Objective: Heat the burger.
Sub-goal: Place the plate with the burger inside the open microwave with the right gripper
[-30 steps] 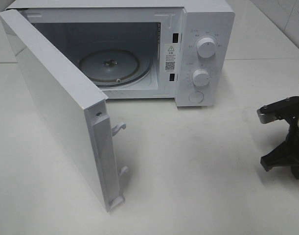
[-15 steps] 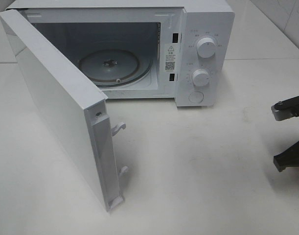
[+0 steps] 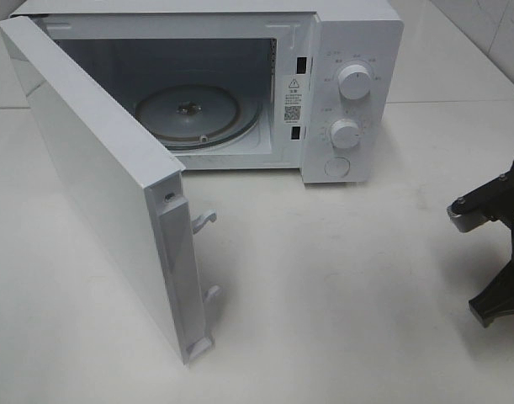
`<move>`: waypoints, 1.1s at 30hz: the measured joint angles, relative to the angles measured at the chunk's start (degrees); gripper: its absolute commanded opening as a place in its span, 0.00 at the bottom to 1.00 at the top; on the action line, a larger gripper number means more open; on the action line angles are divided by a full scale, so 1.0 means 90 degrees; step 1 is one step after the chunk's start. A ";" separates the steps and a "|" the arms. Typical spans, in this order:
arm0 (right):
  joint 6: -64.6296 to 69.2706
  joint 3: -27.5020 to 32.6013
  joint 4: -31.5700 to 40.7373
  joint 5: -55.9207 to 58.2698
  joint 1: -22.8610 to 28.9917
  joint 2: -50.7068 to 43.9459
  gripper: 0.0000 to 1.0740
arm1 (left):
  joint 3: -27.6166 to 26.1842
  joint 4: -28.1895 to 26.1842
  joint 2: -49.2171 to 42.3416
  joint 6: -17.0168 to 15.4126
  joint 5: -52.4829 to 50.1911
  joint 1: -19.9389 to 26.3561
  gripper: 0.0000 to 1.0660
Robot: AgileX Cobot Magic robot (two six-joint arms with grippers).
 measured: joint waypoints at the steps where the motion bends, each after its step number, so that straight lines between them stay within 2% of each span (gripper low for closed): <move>1: 0.0000 0.0000 0.0000 0.0000 0.0000 0.0000 0.00 | 0.0000 0.0000 0.0000 0.0000 0.0000 0.0000 0.92; 9: 0.0000 0.0191 -0.0006 0.0204 0.0477 -0.0115 0.00 | 0.0000 0.0000 0.0000 0.0000 0.0000 0.0000 0.92; 16: -0.0013 0.0344 -0.0019 0.0834 0.1197 -0.0923 0.00 | 0.0000 0.0000 0.0000 0.0000 0.0000 0.0000 0.92; 33: -0.0095 0.0592 0.0006 0.1942 0.2368 -0.2292 0.00 | 0.0000 0.0000 0.0000 0.0000 0.0000 0.0000 0.92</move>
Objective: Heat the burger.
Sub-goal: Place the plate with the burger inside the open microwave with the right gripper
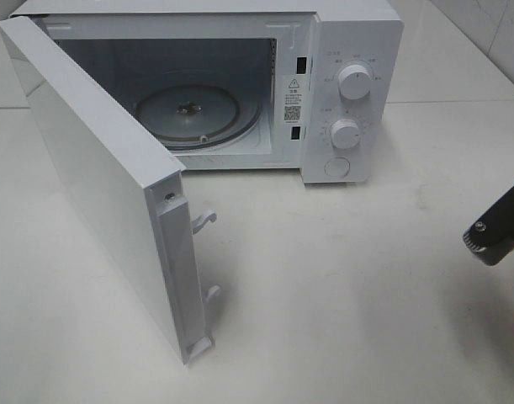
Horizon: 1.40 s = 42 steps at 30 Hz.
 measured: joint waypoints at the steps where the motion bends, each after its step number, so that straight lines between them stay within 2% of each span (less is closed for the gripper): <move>1: -0.0032 0.0000 0.0000 0.0064 0.0076 -0.0057 0.00 | 0.0000 0.0000 0.0000 0.0000 0.0000 0.0000 0.92; 9: -0.0503 0.0000 0.0051 0.0248 0.0726 -0.0503 0.00 | 0.0000 0.0000 0.0000 0.0000 0.0000 0.0000 0.92; 26: -0.1993 0.0000 -0.0210 0.0318 0.0764 -0.0624 0.00 | 0.0000 0.0000 0.0000 0.0000 0.0000 0.0000 0.92; 42: -0.3661 0.0000 -0.0344 -0.0630 0.0764 -0.0624 0.01 | 0.0000 0.0000 0.0000 0.0000 0.0000 0.0000 0.92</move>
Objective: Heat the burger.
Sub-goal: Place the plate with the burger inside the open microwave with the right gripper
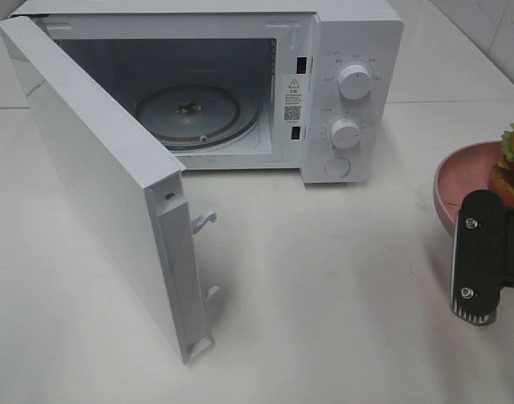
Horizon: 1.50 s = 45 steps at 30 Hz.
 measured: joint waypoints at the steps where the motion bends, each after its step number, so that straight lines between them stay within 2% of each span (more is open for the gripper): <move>1: 0.0000 0.0000 0.0000 0.0000 0.0000 0.0000 0.01 | 0.0000 0.0000 0.0000 0.0000 0.0000 0.0000 0.92; 11: -0.0318 0.0000 -0.0134 -0.0694 0.0000 0.0000 0.01 | 0.0000 0.0000 0.0000 0.0000 0.0000 0.0000 0.92; 20: -0.1261 0.0006 -0.0153 -0.1318 0.0000 0.0000 0.00 | 0.0000 0.0000 0.0000 0.0000 0.0000 0.0000 0.92; 34: -0.1853 0.0019 -0.0337 -0.1821 0.0000 0.0000 0.00 | 0.0000 0.0000 0.0000 0.0000 0.0000 0.0000 0.92; 45: -0.3253 0.0019 -0.0350 -0.2317 0.0000 0.0000 0.00 | 0.0000 0.0000 0.0000 0.0000 0.0000 0.0000 0.92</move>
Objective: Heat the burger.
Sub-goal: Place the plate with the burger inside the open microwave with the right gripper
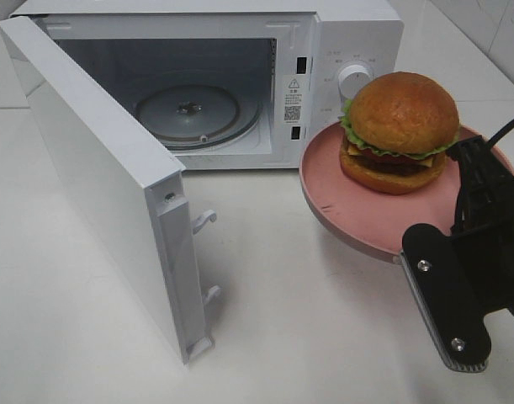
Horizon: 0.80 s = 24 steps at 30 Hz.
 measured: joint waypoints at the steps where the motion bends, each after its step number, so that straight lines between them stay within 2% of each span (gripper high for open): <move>1: -0.0089 0.0000 0.0006 -0.0051 0.0000 0.0000 0.00 | 0.0000 0.0000 0.0000 0.0000 0.0000 0.0000 0.92; 10: -0.0758 0.0000 0.0185 -0.0433 0.0000 0.0000 0.00 | 0.0000 0.0000 0.0000 0.0000 0.0000 0.0000 0.92; 16: -0.1458 0.0000 0.0681 -0.0688 -0.0019 0.0019 0.00 | 0.0000 0.0000 0.0000 0.0000 0.0000 0.0000 0.92; 24: -0.2674 0.0006 0.1299 -0.0999 -0.0592 0.0108 0.00 | 0.0000 0.0000 0.0000 0.0000 0.0000 0.0000 0.92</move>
